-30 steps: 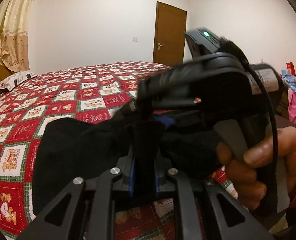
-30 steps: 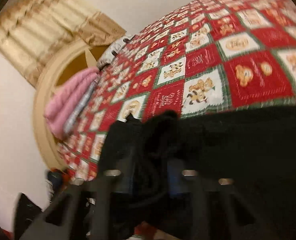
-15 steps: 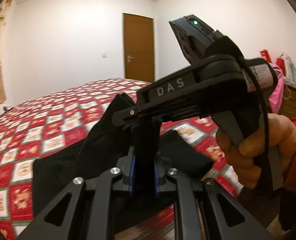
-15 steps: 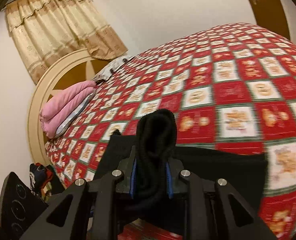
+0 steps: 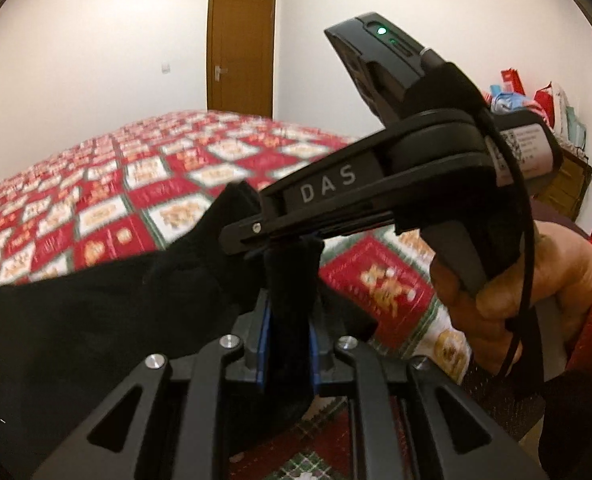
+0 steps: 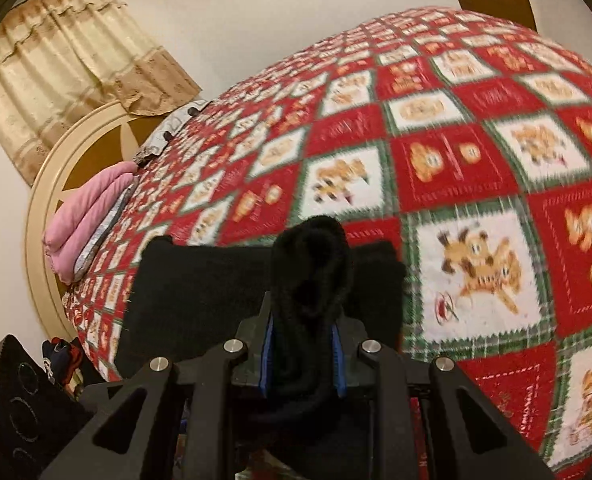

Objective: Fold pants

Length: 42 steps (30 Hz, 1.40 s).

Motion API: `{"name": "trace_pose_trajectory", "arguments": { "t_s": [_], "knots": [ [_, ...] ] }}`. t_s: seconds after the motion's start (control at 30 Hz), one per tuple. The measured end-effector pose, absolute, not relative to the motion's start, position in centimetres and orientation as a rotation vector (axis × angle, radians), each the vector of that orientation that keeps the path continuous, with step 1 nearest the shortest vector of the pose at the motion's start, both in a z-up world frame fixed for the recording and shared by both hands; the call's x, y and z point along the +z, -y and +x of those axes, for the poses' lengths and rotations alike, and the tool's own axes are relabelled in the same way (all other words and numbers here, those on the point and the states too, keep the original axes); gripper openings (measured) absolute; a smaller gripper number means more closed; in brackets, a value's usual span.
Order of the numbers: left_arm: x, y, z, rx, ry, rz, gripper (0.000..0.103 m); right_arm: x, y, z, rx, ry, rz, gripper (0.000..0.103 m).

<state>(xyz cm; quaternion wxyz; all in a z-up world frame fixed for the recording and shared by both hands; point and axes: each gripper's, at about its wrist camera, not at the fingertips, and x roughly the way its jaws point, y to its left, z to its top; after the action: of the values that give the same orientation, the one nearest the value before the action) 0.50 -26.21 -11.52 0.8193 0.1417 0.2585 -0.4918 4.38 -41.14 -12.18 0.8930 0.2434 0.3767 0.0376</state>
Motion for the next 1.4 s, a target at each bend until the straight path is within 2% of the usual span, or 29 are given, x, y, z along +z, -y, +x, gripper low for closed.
{"name": "trace_pose_trajectory", "arguments": {
  "t_s": [0.03,0.1,0.23,0.27,0.3,0.37,0.57,0.7,0.8,0.83,0.93,1.03,1.27,1.4],
  "knots": [
    [-11.7,26.2,0.4,-1.050,-0.563,0.308,0.025,-12.6,41.4,4.2,0.074,-0.780,0.516,0.029],
    [-11.8,26.3,0.1,-1.062,-0.597,0.322,0.048,-13.1,42.3,3.8,0.096,-0.770,0.586,0.032],
    [-11.1,24.9,-0.8,-1.106,-0.606,0.343,0.058,-13.0,45.1,1.1,0.084,-0.756,0.775,0.039],
    [-10.9,24.5,-0.8,-1.110,-0.599,0.345,0.064,-12.5,45.4,0.2,0.038,-0.742,0.774,0.045],
    [-10.4,23.5,-0.9,-1.110,-0.585,0.343,0.071,-11.9,45.7,-1.1,-0.021,-0.719,0.757,0.047],
    [-9.6,21.6,-0.8,-1.094,-0.565,0.324,0.078,-10.2,45.5,-3.6,-0.149,-0.669,0.665,0.047],
    [-6.3,17.2,4.5,-0.933,-0.531,0.203,0.079,-5.9,37.7,-4.7,-0.037,-0.599,0.412,0.047],
    [-6.0,17.3,9.1,-0.752,-0.533,0.190,0.079,-7.4,34.2,-1.9,-0.013,-0.670,0.324,0.045],
    [-8.3,17.5,11.4,-0.633,-0.620,0.238,0.079,-12.2,34.5,-1.2,-0.041,-0.831,0.375,0.035],
    [-9.4,17.3,11.8,-0.608,-0.666,0.246,0.079,-13.0,34.9,-2.1,-0.046,-0.812,0.396,0.026],
    [-11.9,16.2,11.9,-0.600,-0.731,0.214,0.080,-13.4,36.4,-4.6,-0.036,-0.792,0.510,0.019],
    [-11.9,16.1,11.3,-0.604,-0.694,0.238,0.081,-13.1,37.3,-6.0,-0.050,-0.798,0.555,0.019],
    [-9.2,15.2,10.9,-0.576,-0.638,0.205,0.081,-6.9,35.5,-3.6,-0.111,-0.640,0.316,0.021],
    [-10.6,16.0,11.3,-0.515,-0.666,0.282,0.082,-9.3,35.8,3.6,-0.228,-0.755,0.215,0.021]
  ]
}}
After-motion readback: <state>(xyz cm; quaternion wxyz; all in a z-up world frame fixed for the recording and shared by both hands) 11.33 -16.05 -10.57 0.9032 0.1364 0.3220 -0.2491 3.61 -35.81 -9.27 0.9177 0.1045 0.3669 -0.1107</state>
